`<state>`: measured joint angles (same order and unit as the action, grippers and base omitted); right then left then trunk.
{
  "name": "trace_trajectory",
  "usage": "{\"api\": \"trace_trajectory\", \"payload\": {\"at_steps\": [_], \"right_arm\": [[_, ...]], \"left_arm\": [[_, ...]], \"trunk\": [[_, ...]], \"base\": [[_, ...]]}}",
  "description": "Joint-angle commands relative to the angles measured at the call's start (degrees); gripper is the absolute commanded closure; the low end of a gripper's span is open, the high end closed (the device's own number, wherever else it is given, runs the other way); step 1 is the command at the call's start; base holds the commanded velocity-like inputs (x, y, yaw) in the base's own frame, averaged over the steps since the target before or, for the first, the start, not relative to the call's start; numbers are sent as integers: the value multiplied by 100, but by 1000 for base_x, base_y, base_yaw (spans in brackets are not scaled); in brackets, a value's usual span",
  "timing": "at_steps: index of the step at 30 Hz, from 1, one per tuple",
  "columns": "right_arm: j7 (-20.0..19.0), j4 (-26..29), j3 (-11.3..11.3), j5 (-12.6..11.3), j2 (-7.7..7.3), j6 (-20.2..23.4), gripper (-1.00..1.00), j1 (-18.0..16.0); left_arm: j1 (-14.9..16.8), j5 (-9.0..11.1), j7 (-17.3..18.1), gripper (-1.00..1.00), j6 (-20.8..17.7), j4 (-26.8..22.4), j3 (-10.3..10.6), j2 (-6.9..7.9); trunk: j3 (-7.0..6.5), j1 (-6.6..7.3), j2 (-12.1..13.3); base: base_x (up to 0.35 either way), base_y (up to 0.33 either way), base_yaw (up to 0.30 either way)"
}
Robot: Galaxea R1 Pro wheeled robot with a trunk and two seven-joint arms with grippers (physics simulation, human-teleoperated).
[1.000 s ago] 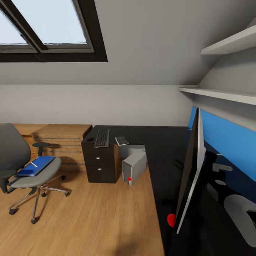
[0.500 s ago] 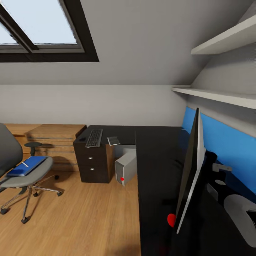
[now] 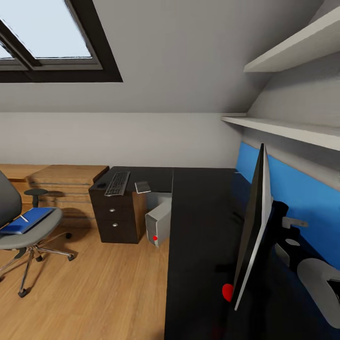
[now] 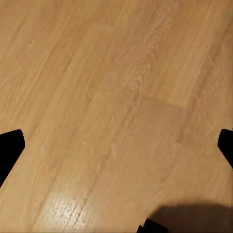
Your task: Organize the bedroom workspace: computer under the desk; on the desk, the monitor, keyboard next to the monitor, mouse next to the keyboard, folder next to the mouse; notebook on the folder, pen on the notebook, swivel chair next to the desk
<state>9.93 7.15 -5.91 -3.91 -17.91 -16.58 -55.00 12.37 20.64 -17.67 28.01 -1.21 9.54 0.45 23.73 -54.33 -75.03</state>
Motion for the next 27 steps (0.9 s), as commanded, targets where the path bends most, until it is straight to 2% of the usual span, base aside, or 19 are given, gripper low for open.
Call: {"api": "trace_trajectory", "payload": {"at_steps": [1, 11, 27], "right_arm": [[14, 6, 339, -49, -2, -47, 100, -2], [25, 6, 336, -49, -2, -47, 100, -2], [27, 6, 340, -47, -2, -38, 100, -2]], "left_arm": [[2, 28, -27, -100, 13, -2, 48, 0], [2, 36, -29, -100, 3, -2, 48, 12], [2, 37, -33, -100, -4, -2, 48, -1]], "trunk": [[7, 0, -3], [7, 0, -3], [7, 0, -3]], "base": [[3, -76, 0], [103, -185, 0], [6, -34, 0]]}}
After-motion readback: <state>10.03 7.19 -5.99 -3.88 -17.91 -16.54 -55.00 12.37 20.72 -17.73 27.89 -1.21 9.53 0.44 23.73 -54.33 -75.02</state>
